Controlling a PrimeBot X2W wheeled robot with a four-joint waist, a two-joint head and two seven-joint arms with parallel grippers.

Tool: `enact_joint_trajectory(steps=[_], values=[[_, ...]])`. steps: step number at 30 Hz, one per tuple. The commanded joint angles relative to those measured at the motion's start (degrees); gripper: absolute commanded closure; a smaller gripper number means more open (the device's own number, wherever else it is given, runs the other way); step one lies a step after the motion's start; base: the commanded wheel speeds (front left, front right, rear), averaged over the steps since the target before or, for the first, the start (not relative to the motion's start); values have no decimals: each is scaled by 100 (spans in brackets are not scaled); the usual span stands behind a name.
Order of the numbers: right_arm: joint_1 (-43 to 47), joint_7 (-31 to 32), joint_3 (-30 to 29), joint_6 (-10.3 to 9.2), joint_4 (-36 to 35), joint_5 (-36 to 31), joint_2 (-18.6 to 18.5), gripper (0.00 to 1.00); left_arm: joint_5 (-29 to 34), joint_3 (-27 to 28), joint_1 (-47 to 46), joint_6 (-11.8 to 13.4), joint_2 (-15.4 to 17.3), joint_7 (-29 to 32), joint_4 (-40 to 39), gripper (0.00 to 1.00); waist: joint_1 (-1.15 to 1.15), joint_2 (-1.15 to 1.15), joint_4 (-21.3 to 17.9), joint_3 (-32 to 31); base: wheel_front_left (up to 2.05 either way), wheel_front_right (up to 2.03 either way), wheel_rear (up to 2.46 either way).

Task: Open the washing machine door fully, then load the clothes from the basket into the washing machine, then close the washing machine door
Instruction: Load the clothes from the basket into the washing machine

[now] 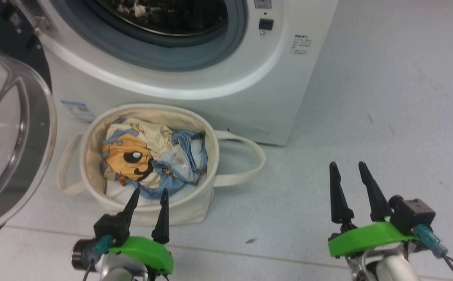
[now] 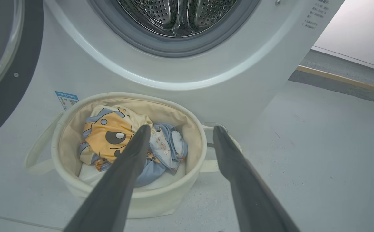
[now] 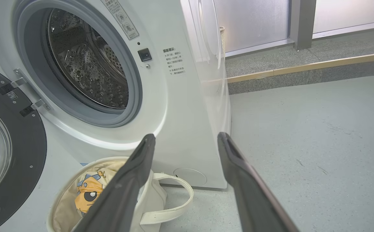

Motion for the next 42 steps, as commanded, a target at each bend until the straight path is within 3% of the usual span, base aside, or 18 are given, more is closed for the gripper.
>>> enact_joint_trajectory(steps=[1,6,15,18,35,42], values=[[-228,-70,166,1,-209,-54,-2,0,168,158,-337,126,69,-27,52,0,0,0,-81,283,0,0,0],[-445,-70,211,1,-275,-109,-2,0,474,182,-978,265,69,-27,900,0,0,0,-214,859,0,0,0],[-893,-70,213,1,-441,-182,-2,0,674,440,-2429,119,184,-27,2486,0,0,0,-532,1952,0,0,0],[-1032,-70,213,1,-501,-192,-2,0,864,379,-2873,202,344,-27,3012,0,0,0,-646,2276,0,0,0],[-1414,-70,236,1,-713,-161,-2,0,830,425,-4587,168,763,35,4465,0,0,0,-908,3445,0,0,0],[-1479,-70,256,1,-779,-135,-2,0,832,393,-5000,513,857,354,4585,0,0,0,-940,3793,0,0,0]])
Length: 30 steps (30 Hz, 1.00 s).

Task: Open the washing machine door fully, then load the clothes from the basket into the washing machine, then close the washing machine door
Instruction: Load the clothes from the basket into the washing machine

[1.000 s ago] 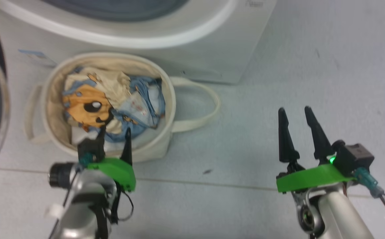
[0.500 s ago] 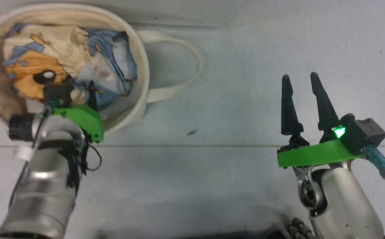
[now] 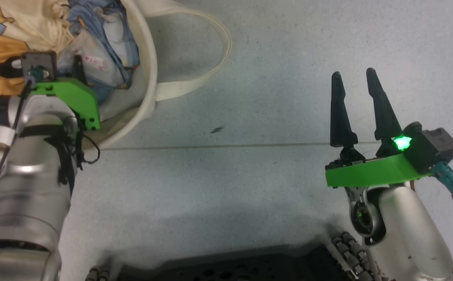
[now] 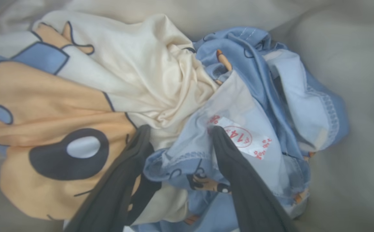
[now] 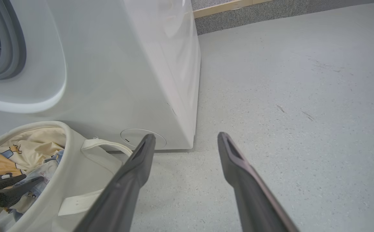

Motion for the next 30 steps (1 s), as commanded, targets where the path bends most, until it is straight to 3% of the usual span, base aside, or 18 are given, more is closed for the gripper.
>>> enact_joint_trajectory(steps=[1,7,12,13,22,30], values=[[98,-70,143,1,-191,16,14,0,-2,83,-14,116,306,87,-29,0,-1,0,-28,136,0,0,0],[57,-70,130,1,-267,5,14,0,-75,95,-222,338,399,648,-5,0,-1,0,-69,410,0,0,0],[38,-70,102,1,-294,-31,14,0,-217,146,-298,216,357,718,-1,0,-1,0,-50,517,0,0,0],[37,-70,95,1,-295,-37,14,0,-237,149,-295,195,348,701,-1,100,-1,0,-41,521,0,0,0],[-28,-70,96,1,-248,-54,14,0,-431,218,-148,68,305,386,0,100,-1,0,81,314,0,0,0],[6,-70,210,1,-133,30,14,0,-576,314,166,34,413,-307,-76,100,-1,0,168,-259,0,0,0]])
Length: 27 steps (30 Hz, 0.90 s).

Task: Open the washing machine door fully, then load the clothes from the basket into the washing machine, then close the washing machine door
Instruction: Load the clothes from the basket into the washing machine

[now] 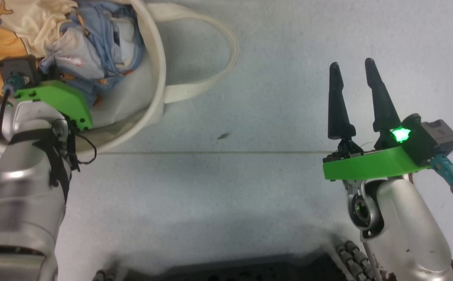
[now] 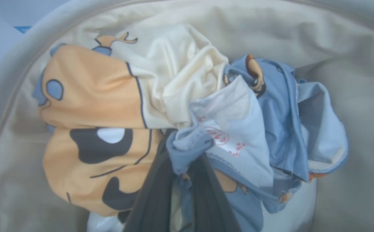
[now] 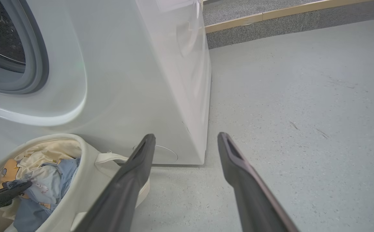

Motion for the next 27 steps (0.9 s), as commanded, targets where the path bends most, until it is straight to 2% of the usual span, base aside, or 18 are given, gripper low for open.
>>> enact_joint_trajectory(steps=[1,7,14,21,27], values=[[220,-70,152,1,-120,33,17,0,-31,135,222,-7,308,-76,-143,100,0,0,48,-219,0,0,0],[284,-70,260,1,-9,89,17,0,-10,354,881,32,360,-99,-1362,100,0,0,132,-791,0,0,0],[441,-70,383,1,140,153,17,0,274,714,1756,-59,208,-101,-2891,100,0,0,211,-1442,0,0,0],[677,-70,451,1,280,217,17,0,559,1083,2515,-341,-105,-101,-4006,100,0,0,259,-2076,0,0,0],[892,-70,402,1,345,278,17,0,656,1420,3142,-690,-377,-101,-4889,100,0,0,285,-2636,0,0,0]])
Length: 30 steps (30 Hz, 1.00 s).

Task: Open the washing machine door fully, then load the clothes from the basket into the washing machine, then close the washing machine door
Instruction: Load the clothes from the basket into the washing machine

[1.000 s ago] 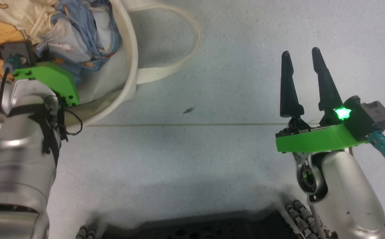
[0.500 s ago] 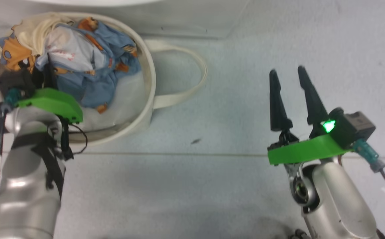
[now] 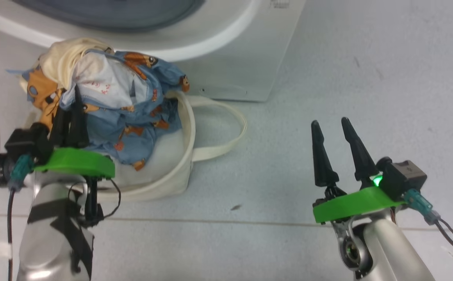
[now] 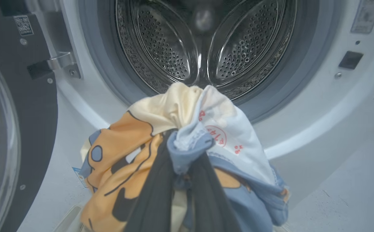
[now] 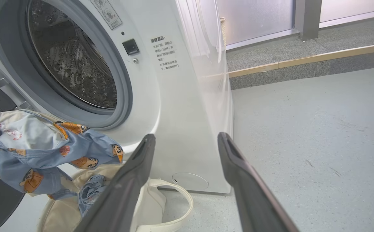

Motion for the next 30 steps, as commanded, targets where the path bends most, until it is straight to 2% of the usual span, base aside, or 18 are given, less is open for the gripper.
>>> enact_joint_trajectory(steps=[1,6,11,15,19,30], values=[[180,-70,55,1,-138,72,23,0,80,287,235,-114,70,-68,-483,100,1,0,31,-405,0,0,0],[400,-70,-132,1,-105,121,23,0,69,502,818,-416,-79,-68,-1215,100,1,0,65,-860,0,0,0],[589,-70,-209,1,-82,171,23,0,-42,576,1270,-519,-121,-69,-1679,100,1,0,105,-1218,0,0,0],[755,-70,-223,1,-74,191,23,0,-528,407,1672,-466,-125,-69,-1827,100,1,0,164,-1486,0,0,0],[865,-70,-211,1,-78,205,23,0,-742,280,1904,-404,-127,-69,-2028,100,1,0,204,-1667,0,0,0],[895,-70,-158,1,-131,235,23,0,-770,106,2018,-280,-127,-69,-2437,100,1,0,116,-1576,0,0,0]])
